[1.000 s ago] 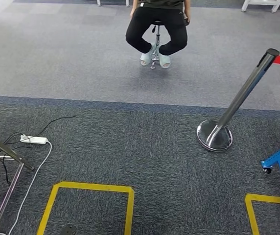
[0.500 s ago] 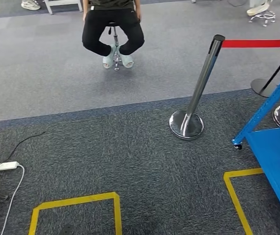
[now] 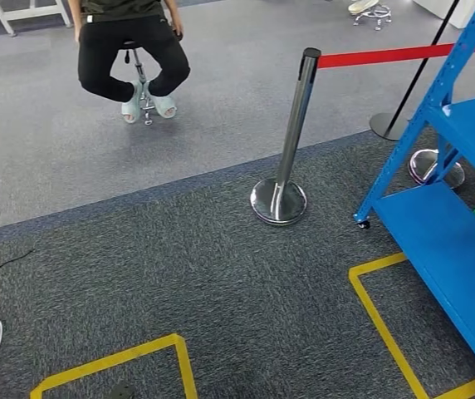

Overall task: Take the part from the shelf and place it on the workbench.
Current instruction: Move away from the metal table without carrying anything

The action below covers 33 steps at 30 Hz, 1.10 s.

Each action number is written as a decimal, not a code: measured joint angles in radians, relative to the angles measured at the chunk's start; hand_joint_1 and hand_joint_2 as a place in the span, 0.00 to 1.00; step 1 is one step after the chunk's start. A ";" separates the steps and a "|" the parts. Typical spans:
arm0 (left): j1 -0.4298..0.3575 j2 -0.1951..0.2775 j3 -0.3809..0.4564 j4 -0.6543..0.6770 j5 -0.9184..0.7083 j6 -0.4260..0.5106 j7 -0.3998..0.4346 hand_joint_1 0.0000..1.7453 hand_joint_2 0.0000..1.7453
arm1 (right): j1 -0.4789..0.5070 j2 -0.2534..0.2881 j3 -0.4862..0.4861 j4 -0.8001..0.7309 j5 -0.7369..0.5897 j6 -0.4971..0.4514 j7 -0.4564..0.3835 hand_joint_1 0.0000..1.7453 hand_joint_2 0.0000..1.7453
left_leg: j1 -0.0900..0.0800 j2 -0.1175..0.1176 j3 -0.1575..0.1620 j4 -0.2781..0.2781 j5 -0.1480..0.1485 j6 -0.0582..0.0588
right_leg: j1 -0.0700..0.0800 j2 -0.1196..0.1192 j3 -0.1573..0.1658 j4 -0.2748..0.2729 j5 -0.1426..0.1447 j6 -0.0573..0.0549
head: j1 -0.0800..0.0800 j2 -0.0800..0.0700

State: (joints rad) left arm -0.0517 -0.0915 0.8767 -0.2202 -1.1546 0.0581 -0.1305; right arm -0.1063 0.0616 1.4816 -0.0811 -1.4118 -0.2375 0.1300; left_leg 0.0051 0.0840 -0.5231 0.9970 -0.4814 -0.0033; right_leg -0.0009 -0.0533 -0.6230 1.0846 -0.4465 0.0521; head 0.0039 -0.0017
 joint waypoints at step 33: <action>-0.015 0.016 0.085 0.000 0.126 -0.027 0.061 0.00 0.00 | -0.023 0.009 0.062 -0.001 -0.036 -0.023 0.007 0.00 0.00 | -0.008 0.024 -0.015 0.001 0.018 -0.009 | 0.009 0.000 0.038 -0.053 -0.001 -0.026 | 0.000 0.000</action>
State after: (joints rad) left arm -0.0669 -0.0758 0.9616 -0.2201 -1.0290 0.0313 -0.0693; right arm -0.1295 0.0706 1.5433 -0.0816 -1.4476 -0.2606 0.1369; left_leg -0.0030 0.1082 -0.5378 0.9975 -0.4629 -0.0127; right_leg 0.0085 -0.0531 -0.5854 1.0319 -0.4471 0.0265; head 0.0043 -0.0017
